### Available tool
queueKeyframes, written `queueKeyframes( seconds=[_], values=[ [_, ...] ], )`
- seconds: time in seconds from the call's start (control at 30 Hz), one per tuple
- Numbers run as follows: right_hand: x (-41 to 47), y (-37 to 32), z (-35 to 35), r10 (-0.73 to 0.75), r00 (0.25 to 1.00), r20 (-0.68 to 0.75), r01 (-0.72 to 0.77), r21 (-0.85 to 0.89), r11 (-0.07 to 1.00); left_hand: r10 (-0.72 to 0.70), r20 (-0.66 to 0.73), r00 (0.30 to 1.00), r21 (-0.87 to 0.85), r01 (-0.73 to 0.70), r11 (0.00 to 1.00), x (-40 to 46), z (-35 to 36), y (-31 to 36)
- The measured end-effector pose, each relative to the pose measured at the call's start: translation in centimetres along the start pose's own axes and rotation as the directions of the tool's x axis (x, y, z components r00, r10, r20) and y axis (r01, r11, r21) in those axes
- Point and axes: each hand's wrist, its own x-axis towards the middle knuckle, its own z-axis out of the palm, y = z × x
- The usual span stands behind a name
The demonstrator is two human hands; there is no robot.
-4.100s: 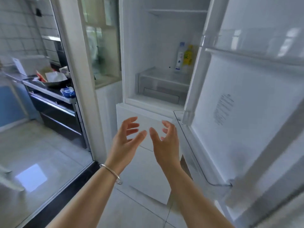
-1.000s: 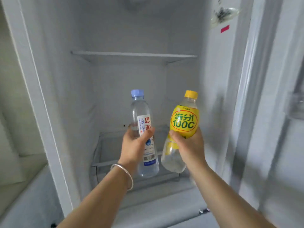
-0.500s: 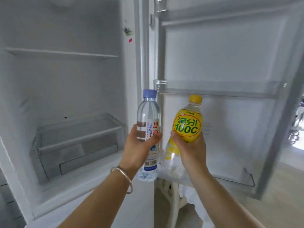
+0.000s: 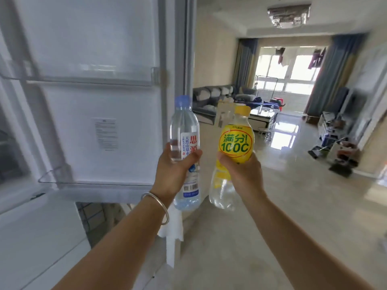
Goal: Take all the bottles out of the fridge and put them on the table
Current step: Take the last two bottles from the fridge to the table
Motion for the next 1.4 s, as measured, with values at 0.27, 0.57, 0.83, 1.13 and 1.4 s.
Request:
queueKeyframes(
  seconds=[0.27, 0.57, 0.83, 1.13, 1.4],
  values=[
    [8.9, 7.7, -6.1, 0.082, 0.994, -0.074, -0.088, -0.090, 0.992, -0.053, 0.126, 0.991, 0.071, 0.044, 0.996, 4.2, 12.4, -5.6],
    [23.6, 12.1, -4.8, 0.090, 0.987, -0.132, -0.103, -0.088, 0.991, -0.063, 0.110, 0.992, 0.020, 0.061, 0.998, 18.8, 20.2, -11.7],
    [35.3, 16.2, 0.8, 0.105, 0.993, -0.053, -0.109, -0.081, 0.991, -0.116, -0.018, 0.993, -0.018, 0.116, 0.993, 30.2, 22.6, -17.0],
    [47.3, 23.0, 12.9, 0.146, 0.954, 0.262, -0.136, -0.056, 0.989, -0.152, -0.375, 0.915, 0.091, 0.199, 0.976, 41.4, 18.8, -26.8],
    [54.7, 26.0, 25.5, 0.125, 0.794, 0.594, -0.133, -0.031, 0.991, -0.127, -0.695, 0.707, 0.103, 0.273, 0.956, 49.1, 12.9, -31.4]
  ],
)
